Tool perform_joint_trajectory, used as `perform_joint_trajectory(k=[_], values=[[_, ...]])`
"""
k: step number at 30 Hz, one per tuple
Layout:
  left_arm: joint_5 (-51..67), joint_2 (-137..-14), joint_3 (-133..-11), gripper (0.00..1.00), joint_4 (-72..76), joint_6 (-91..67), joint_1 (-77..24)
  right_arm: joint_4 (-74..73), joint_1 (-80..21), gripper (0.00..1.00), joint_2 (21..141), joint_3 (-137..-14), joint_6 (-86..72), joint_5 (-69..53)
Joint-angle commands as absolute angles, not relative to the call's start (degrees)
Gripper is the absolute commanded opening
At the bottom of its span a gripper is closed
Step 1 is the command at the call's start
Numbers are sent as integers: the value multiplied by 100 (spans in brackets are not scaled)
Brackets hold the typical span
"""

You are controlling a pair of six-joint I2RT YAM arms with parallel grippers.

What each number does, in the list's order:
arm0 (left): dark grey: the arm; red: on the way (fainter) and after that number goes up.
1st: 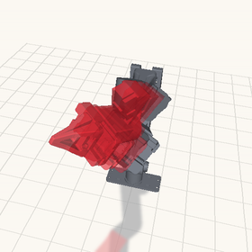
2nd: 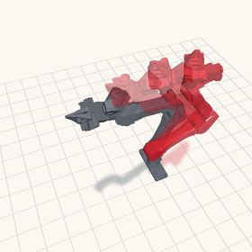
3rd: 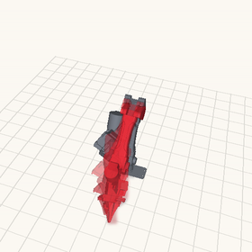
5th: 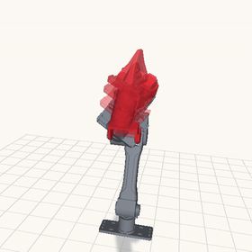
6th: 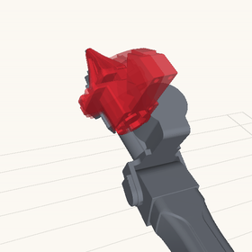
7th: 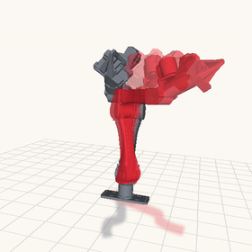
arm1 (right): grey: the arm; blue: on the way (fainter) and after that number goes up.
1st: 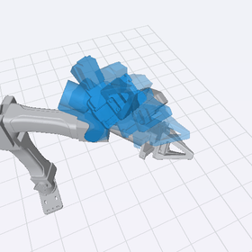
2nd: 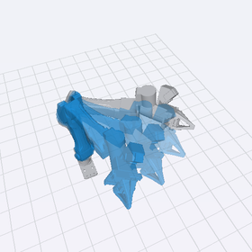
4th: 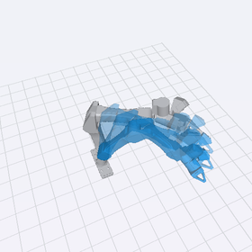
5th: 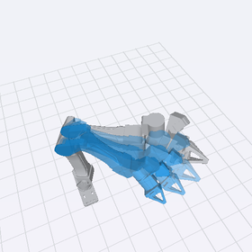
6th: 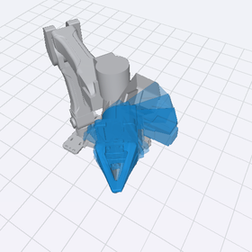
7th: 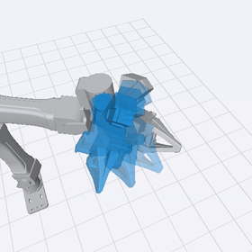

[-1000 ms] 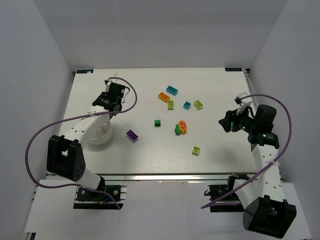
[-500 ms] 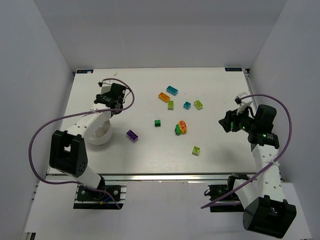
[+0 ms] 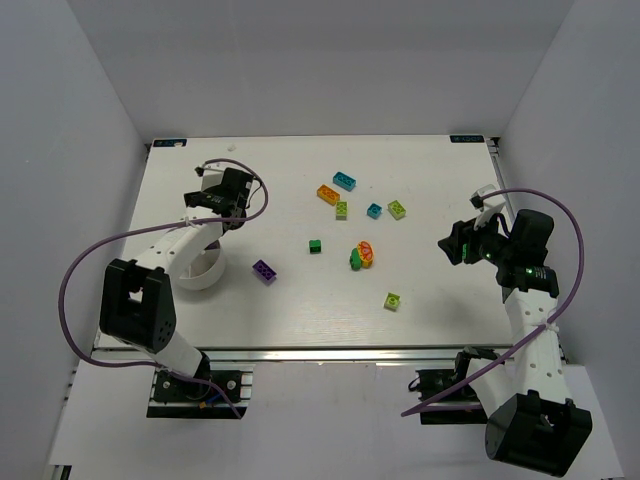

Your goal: Sort the legos into containers by color

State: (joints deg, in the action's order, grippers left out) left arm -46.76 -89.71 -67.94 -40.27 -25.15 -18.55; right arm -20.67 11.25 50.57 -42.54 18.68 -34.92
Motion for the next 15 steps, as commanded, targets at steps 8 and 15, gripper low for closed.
perform_joint_trajectory(k=[8, 15], values=[[-3907, -8326, -7181, 0, -3781, -2102, -1951, -2144, 1160, 63, 4983, -4386, 2039, -3735], [674, -7759, -6583, 33, -3040, -1862, -2004, -2180, 1169, 62, 4966, -4359, 2162, -3902]])
